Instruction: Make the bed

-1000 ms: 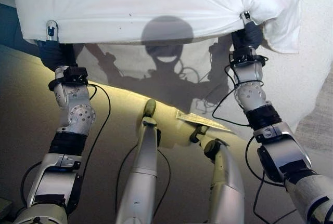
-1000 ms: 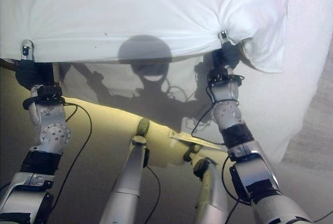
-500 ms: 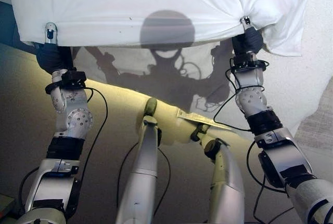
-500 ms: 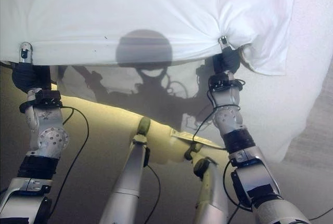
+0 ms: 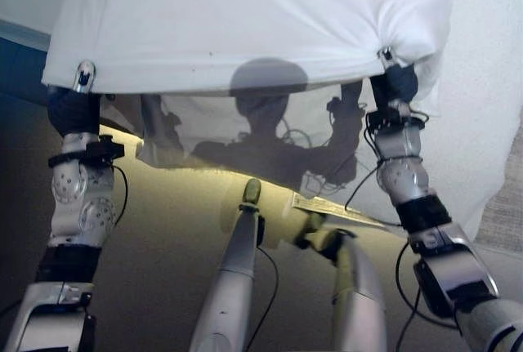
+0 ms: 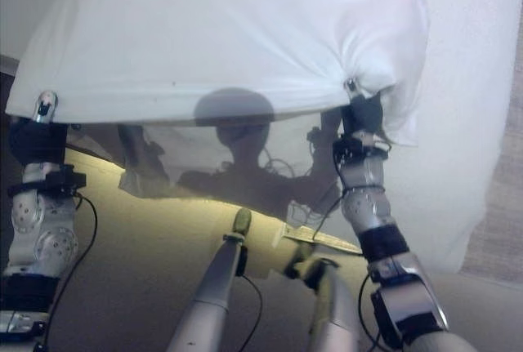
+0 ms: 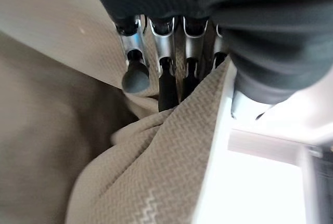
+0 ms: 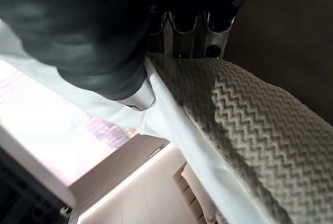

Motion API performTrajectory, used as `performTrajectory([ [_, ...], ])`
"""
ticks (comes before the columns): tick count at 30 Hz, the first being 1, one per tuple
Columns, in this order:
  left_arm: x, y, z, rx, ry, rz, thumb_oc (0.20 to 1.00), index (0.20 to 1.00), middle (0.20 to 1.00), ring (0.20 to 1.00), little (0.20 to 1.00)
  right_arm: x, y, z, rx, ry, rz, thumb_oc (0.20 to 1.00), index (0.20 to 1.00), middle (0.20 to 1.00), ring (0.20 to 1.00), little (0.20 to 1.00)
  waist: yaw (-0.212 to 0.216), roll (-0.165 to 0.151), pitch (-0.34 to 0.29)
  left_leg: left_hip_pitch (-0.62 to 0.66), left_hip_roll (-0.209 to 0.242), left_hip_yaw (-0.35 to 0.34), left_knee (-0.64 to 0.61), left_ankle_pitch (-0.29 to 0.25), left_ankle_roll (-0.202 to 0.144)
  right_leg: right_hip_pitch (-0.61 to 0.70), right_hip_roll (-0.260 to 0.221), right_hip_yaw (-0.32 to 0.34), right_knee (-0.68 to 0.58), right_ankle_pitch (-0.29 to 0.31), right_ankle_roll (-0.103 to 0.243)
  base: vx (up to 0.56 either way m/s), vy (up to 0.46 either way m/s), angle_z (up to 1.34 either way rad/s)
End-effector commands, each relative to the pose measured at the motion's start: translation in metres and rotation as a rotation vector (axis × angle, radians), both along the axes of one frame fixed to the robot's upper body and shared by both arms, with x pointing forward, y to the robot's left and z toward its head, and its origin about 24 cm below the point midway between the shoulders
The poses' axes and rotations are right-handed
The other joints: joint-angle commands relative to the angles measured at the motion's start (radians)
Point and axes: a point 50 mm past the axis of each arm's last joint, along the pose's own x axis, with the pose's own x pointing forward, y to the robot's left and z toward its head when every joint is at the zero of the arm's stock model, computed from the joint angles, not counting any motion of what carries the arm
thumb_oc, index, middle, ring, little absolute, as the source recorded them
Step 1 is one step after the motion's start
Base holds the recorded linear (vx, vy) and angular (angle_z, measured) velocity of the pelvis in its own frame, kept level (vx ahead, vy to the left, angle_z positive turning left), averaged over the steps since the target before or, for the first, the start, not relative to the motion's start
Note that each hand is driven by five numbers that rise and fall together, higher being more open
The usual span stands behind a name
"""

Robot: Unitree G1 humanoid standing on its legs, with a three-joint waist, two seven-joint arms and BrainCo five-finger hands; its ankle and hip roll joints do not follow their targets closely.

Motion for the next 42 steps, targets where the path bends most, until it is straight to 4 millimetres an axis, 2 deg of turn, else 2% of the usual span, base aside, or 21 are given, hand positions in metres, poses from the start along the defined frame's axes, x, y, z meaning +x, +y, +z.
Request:
performTrajectory([
  [1,-0.021,0.038,0.024,-0.138,-0.197,0.164,0.200,0.200,0.200,0.200,0.200,-0.012,-0.060,0.017,0.098,-0.087,-0.222,0.200,0.200,0.200,0.200,0.200,-0.009,0.013,-0.095,-0.018,0.007,-0.008,0.203,-0.133,-0.007,0.033,0.000,0.006,-0.186,0.115,0.118,-0.03,0.057,0.20],
  [2,-0.021,0.038,0.025,-0.139,-0.200,0.165,0.200,0.200,0.200,0.200,0.200,-0.011,-0.060,0.018,0.099,-0.090,-0.222,0.200,0.200,0.200,0.200,0.200,-0.007,0.013,-0.092,-0.019,0.009,-0.008,0.203,-0.132,-0.009,0.033,0.003,0.007,-0.189,0.116,0.117,0.00,0.161,-0.07],
  [3,-0.021,0.042,0.033,-0.159,-0.223,0.181,0.200,0.200,0.200,0.200,0.200,-0.010,-0.059,0.021,0.116,-0.091,-0.221,0.200,0.200,0.200,0.200,0.200,-0.012,0.005,-0.102,0.006,0.146,-0.047,0.009,-0.038,-0.043,0.060,-0.008,0.013,-0.219,0.111,0.147,0.06,0.179,-0.28],
  [6,-0.023,0.046,0.051,-0.114,-0.262,0.203,0.200,0.200,0.200,0.200,0.200,-0.010,-0.054,0.024,0.126,-0.098,-0.205,0.200,0.200,0.200,0.200,0.200,-0.004,-0.010,-0.064,0.099,0.242,-0.120,-0.325,0.154,-0.080,0.126,-0.024,0.048,-0.257,0.128,0.164,0.08,0.301,-0.34],
  [8,-0.021,0.043,0.057,-0.118,-0.279,0.201,0.200,0.200,0.200,0.200,0.200,-0.013,-0.059,0.023,0.113,-0.089,-0.234,0.200,0.200,0.200,0.200,0.200,-0.037,0.001,-0.043,0.103,0.303,-0.045,-0.362,0.189,-0.099,0.153,-0.077,0.052,-0.250,0.135,0.175,-0.01,0.403,-0.08],
  [11,-0.015,0.035,0.059,-0.127,-0.292,0.163,0.200,0.200,0.200,0.200,0.200,-0.017,-0.046,0.020,0.124,-0.100,-0.185,0.200,0.200,0.200,0.200,0.200,-0.032,-0.001,-0.038,0.133,0.248,-0.074,-0.379,0.175,-0.104,0.134,-0.116,0.086,-0.248,0.182,0.202,-0.03,0.386,0.39],
  [17,-0.017,0.011,0.060,-0.077,-0.309,0.066,0.200,0.200,0.200,0.200,0.200,-0.034,-0.058,-0.013,0.113,-0.022,-0.242,0.200,0.200,0.200,0.200,0.200,-0.067,0.014,-0.060,0.024,0.112,-0.039,-0.116,0.034,-0.070,0.212,-0.232,0.116,-0.333,0.279,0.229,0.04,0.350,0.17],
  [19,-0.021,0.016,0.058,-0.072,-0.306,0.084,0.200,0.200,0.200,0.200,0.200,-0.038,-0.055,-0.021,0.136,-0.009,-0.238,0.200,0.200,0.200,0.200,0.200,-0.054,0.018,-0.061,0.028,0.095,-0.014,-0.072,0.002,-0.047,0.208,-0.272,0.067,-0.286,0.345,0.236,0.07,0.362,0.37],
  [21,-0.025,0.018,0.059,-0.063,-0.310,0.092,0.200,0.200,0.200,0.200,0.200,-0.037,-0.049,-0.023,0.140,-0.007,-0.215,0.200,0.200,0.200,0.200,0.200,-0.030,0.014,-0.059,0.016,0.085,0.041,-0.029,-0.016,-0.019,0.216,-0.288,-0.029,-0.208,0.342,0.238,0.00,0.409,-0.26],
  [22,-0.027,0.018,0.062,-0.055,-0.320,0.095,0.200,0.200,0.200,0.200,0.200,-0.037,-0.047,-0.025,0.149,-0.005,-0.207,0.200,0.200,0.200,0.200,0.200,-0.033,0.016,-0.057,0.015,0.075,0.062,-0.022,-0.017,-0.004,0.209,-0.242,-0.040,-0.150,0.294,0.229,-0.01,0.404,-0.55],
  [23,-0.027,0.018,0.057,-0.066,-0.311,0.092,0.200,0.200,0.200,0.200,0.200,-0.037,-0.046,-0.030,0.150,0.008,-0.196,0.200,0.200,0.200,0.200,0.200,-0.039,0.003,-0.062,0.029,0.064,0.085,-0.033,-0.016,0.004,0.185,-0.134,-0.048,-0.120,0.204,0.199,0.04,0.353,-0.51],
  [25,-0.029,0.022,0.044,-0.086,-0.272,0.113,0.200,0.200,0.200,0.200,0.200,-0.039,-0.039,-0.039,0.123,0.024,-0.166,0.200,0.200,0.200,0.200,0.200,-0.035,-0.017,-0.072,0.083,0.023,0.119,-0.079,-0.013,0.020,0.163,0.015,-0.085,-0.145,0.148,0.187,0.14,0.298,-0.42],
  [26,-0.030,0.024,0.039,-0.093,-0.257,0.129,0.200,0.200,0.200,0.200,0.200,-0.041,-0.037,-0.046,0.111,0.043,-0.164,0.200,0.200,0.200,0.200,0.200,-0.037,-0.022,-0.074,0.117,0.015,0.125,-0.089,-0.024,0.019,0.157,0.046,-0.065,-0.165,0.127,0.172,0.14,0.239,-0.57],
  [28,-0.029,0.023,0.029,-0.133,-0.242,0.125,0.200,0.200,0.200,0.200,0.200,-0.043,-0.037,-0.048,0.118,0.043,-0.141,0.200,0.200,0.200,0.200,0.200,-0.041,-0.019,-0.069,0.154,0.019,0.128,-0.053,-0.038,-0.006,0.184,0.079,0.005,-0.235,0.076,0.070,0.05,0.110,-0.60],
  [29,-0.030,0.022,0.021,-0.152,-0.226,0.127,0.200,0.200,0.200,0.200,0.200,-0.042,-0.037,-0.046,0.109,0.034,-0.136,0.200,0.200,0.200,0.200,0.200,-0.034,-0.014,-0.064,0.142,0.023,0.122,-0.006,-0.042,-0.027,0.212,0.112,0.021,-0.253,0.057,0.049,0.02,0.083,-0.45],
  [32,-0.035,0.025,0.011,-0.187,-0.214,0.162,0.200,0.200,0.200,0.200,0.200,-0.034,-0.030,-0.046,0.091,0.058,-0.114,0.200,0.200,0.200,0.200,0.200,0.019,0.009,-0.034,0.134,0.037,0.035,0.124,-0.055,-0.058,0.238,0.100,0.031,-0.214,0.030,0.036,0.00,0.149,-0.48],
  [35,-0.039,0.031,0.012,-0.193,-0.221,0.187,0.200,0.200,0.200,0.200,0.200,-0.035,-0.035,-0.043,0.105,0.049,-0.141,0.200,0.200,0.200,0.200,0.200,-0.007,0.025,-0.045,0.151,0.163,-0.013,-0.023,0.005,-0.057,0.250,0.062,0.036,-0.210,0.040,0.083,0.04,0.221,-0.29],
  [37,-0.039,0.026,0.010,-0.187,-0.213,0.173,0.200,0.200,0.200,0.200,0.200,-0.039,-0.036,-0.047,0.100,0.063,-0.142,0.200,0.200,0.200,0.200,0.200,-0.014,0.045,-0.048,0.198,0.084,-0.027,-0.110,0.004,-0.039,0.266,0.034,0.057,-0.230,0.070,0.096,0.03,0.319,0.33],
  [39,-0.037,0.023,0.014,-0.198,-0.234,0.151,0.200,0.200,0.200,0.200,0.200,-0.044,-0.046,-0.045,0.099,0.053,-0.180,0.200,0.200,0.200,0.200,0.200,-0.034,0.051,-0.041,0.217,0.088,0.004,-0.146,0.008,-0.032,0.270,0.010,0.051,-0.232,0.086,0.108,-0.07,0.198,0.42],
  [40,-0.034,0.012,0.015,-0.155,-0.222,0.106,0.200,0.200,0.200,0.200,0.200,-0.045,-0.049,-0.046,0.091,0.056,-0.204,0.200,0.200,0.200,0.200,0.200,-0.036,0.045,-0.030,0.189,0.047,-0.059,-0.156,0.022,-0.035,0.252,-0.003,0.074,-0.262,0.121,0.134,-0.11,0.311,0.46],
  [42,-0.037,0.009,0.021,-0.136,-0.250,0.098,0.200,0.200,0.200,0.200,0.200,-0.050,-0.059,-0.048,0.124,0.060,-0.253,0.200,0.200,0.200,0.200,0.200,-0.040,0.044,-0.026,0.175,0.031,-0.046,-0.160,0.026,-0.017,0.250,-0.029,0.057,-0.258,0.124,0.127,-0.05,0.233,0.33],
])
